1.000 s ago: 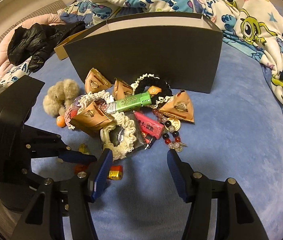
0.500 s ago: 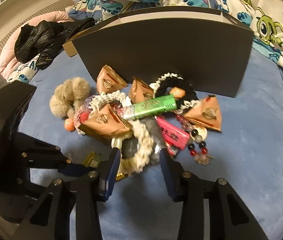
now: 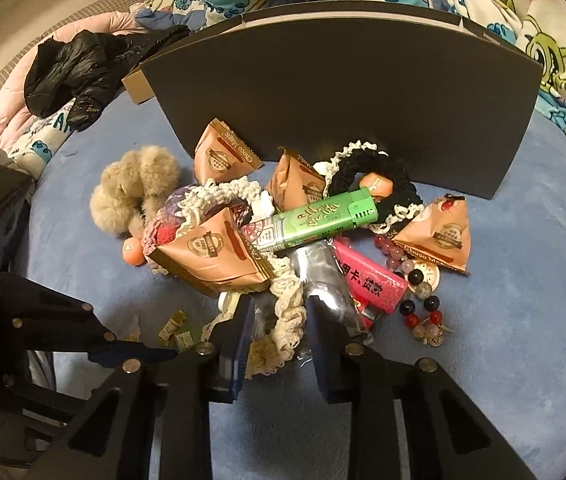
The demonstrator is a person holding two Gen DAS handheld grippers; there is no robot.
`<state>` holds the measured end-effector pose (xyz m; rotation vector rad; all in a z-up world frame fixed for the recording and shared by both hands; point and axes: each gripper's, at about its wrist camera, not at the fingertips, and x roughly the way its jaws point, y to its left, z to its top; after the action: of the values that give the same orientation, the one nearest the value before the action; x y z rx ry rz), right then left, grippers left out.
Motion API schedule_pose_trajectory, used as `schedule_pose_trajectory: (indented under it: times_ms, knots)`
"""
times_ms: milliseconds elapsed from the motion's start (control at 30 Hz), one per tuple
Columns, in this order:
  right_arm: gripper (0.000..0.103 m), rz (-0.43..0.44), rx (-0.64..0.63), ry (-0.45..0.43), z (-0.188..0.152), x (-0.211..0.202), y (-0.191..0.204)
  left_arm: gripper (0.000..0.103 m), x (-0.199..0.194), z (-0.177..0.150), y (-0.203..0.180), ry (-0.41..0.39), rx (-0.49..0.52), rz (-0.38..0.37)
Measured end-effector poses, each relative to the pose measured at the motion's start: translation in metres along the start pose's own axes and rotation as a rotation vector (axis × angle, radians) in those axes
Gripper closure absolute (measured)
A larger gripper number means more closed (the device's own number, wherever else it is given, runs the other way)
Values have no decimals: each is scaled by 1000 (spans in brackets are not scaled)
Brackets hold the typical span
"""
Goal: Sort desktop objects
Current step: 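Grasp the orange lighter with the left tool while the right tool grasps the cream crocheted scrunchie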
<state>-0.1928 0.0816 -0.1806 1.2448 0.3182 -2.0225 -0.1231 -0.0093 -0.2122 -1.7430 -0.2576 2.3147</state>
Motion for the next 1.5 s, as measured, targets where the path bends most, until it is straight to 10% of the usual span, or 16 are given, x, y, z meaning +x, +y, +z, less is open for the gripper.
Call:
schedule_pose_trajectory:
  times_ms: [1500]
  knots:
    - [93,-105,144,-59,-47,-54,-47,83,18,9,-18,16,-22,50]
